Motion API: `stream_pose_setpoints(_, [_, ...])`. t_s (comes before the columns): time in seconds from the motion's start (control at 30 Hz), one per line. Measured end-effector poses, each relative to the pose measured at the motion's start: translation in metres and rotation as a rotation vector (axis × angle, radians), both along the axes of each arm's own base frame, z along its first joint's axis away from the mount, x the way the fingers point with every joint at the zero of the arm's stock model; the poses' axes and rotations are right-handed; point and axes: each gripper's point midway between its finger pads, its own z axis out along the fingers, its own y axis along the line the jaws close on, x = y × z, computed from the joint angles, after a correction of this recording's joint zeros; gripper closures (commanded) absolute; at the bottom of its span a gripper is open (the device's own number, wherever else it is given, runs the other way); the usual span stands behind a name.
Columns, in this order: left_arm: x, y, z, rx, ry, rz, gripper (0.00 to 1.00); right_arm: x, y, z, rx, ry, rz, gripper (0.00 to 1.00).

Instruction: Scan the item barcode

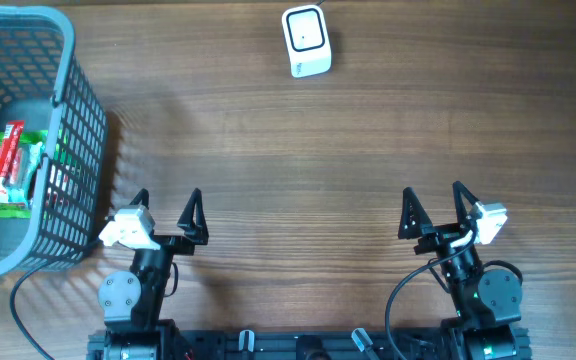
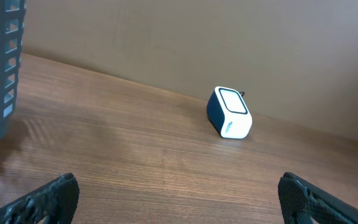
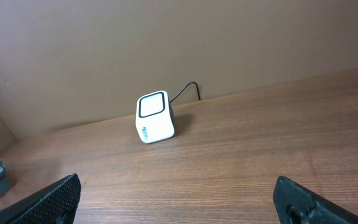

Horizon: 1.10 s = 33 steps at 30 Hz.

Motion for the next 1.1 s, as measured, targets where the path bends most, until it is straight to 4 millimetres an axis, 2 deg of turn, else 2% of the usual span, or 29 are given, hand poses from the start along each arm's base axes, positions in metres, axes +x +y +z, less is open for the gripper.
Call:
stream_pose_setpoints(0.27, [0.000,0.000,0.000,0.000,0.003,-0.003,0.00,0.000,0.000,0.000,0.000,0.000,0.000,0.00])
stream_pose_setpoints(0.4, [-0.009,-0.009,-0.004,-0.006,0.099,-0.050,0.00,0.000,0.000,0.000,0.000,0.000,0.000,0.00])
stream_pose_setpoints(0.47, [-0.016,-0.011,0.009,-0.006,0.126,-0.061,0.00,0.000,0.000,0.000,0.000,0.000,0.000,0.00])
stream_pose_setpoints(0.53, [-0.025,-0.014,0.036,-0.006,0.135,-0.076,0.00,0.000,0.000,0.000,0.000,0.000,0.000,0.00])
stream_pose_setpoints(0.57, [-0.034,-0.017,0.062,-0.007,0.140,-0.091,0.00,0.000,0.000,0.000,0.000,0.000,0.000,0.00])
stream_pose_setpoints(0.63, [-0.043,-0.019,0.094,-0.007,0.162,-0.103,0.00,0.000,0.000,0.000,0.000,0.000,0.000,0.00])
stream_pose_setpoints(0.67, [-0.048,-0.020,0.117,-0.003,0.189,-0.113,0.00,0.000,0.000,0.000,0.000,0.000,0.000,0.00])
stream_pose_setpoints(0.8, [-0.047,-0.024,0.171,0.039,0.389,-0.154,0.00,0.000,0.000,0.000,0.000,0.002,0.000,0.00])
stream_pose_setpoints(0.9, [-0.025,-0.024,0.208,0.081,0.508,-0.182,0.00,0.000,0.000,-0.001,0.000,0.002,0.000,0.00])
stream_pose_setpoints(0.93, [-0.012,-0.024,0.222,0.090,0.526,-0.189,0.00,0.000,0.000,-0.001,-0.001,0.003,0.000,0.00])
stream_pose_setpoints(0.97, [0.010,-0.023,0.241,0.103,0.509,-0.192,0.00,0.000,0.000,-0.001,0.000,0.003,0.000,0.00])
stream_pose_setpoints(1.0, [0.026,-0.022,0.251,0.110,0.501,-0.193,0.00,0.000,0.000,-0.001,0.000,0.003,0.000,0.00])
stream_pose_setpoints(1.1, [0.063,-0.020,0.254,0.121,0.525,-0.195,0.00,0.000,0.000,-0.001,0.000,0.003,0.000,0.00])
